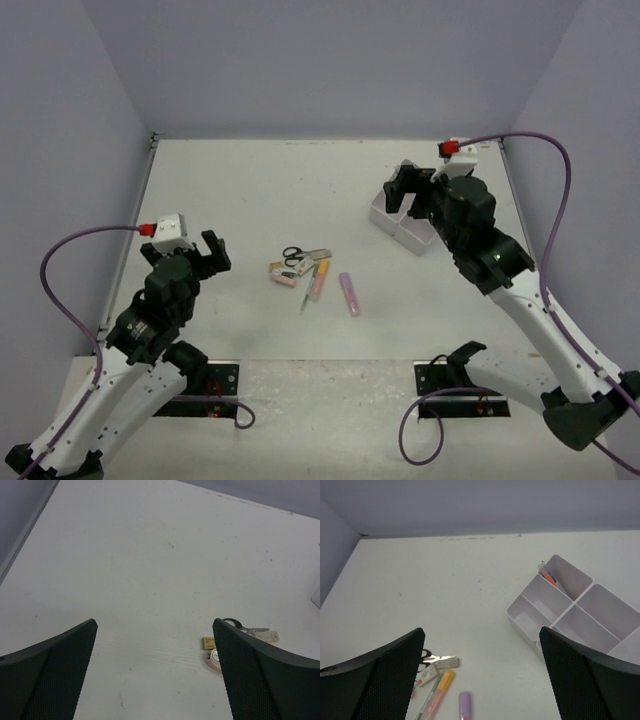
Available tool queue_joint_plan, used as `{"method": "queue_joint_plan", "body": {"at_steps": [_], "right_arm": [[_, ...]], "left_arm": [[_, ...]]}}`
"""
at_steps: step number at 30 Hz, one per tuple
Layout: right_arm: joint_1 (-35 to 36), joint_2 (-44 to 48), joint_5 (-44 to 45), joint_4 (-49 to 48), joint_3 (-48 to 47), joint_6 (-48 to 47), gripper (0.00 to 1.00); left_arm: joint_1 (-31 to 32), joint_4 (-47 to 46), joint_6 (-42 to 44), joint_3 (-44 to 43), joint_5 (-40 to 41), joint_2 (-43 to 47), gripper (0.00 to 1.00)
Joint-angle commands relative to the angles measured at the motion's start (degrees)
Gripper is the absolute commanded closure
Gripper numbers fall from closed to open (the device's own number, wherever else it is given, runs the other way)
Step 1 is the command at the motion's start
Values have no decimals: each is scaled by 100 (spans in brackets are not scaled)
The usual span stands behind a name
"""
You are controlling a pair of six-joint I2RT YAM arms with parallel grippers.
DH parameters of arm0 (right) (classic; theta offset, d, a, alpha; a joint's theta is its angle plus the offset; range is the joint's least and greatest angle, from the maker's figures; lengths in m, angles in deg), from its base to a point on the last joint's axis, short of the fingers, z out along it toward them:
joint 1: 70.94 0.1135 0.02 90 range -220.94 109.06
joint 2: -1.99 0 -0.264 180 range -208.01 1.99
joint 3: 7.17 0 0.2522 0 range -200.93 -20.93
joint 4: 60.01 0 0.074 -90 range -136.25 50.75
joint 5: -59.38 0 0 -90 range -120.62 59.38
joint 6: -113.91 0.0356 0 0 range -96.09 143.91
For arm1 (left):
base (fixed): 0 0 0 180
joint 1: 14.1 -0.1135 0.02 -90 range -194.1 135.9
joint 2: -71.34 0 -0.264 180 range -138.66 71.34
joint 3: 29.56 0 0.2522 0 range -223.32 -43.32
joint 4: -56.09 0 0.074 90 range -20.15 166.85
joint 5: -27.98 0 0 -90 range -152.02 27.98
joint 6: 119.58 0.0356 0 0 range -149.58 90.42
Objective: Sort the stationery into containers
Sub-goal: Place the pen in the storage box, then pick up the pen from the center of the board.
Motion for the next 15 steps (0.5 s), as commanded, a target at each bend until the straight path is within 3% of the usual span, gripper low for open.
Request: {"method": "queue_joint_plan", "body": {"at_steps": [1,5,15], "right_arm": [[-24,986,-269,445,918,511,1],[-24,1101,-68,590,1110,592,1],[-24,-9,-807,981,810,826,1]], "left_arm": [[-366,203,-834,-610,79,105,0],[-383,-192,-261,-399,-476,384,0],[-383,-332,181,-314,-1140,188,0]]}}
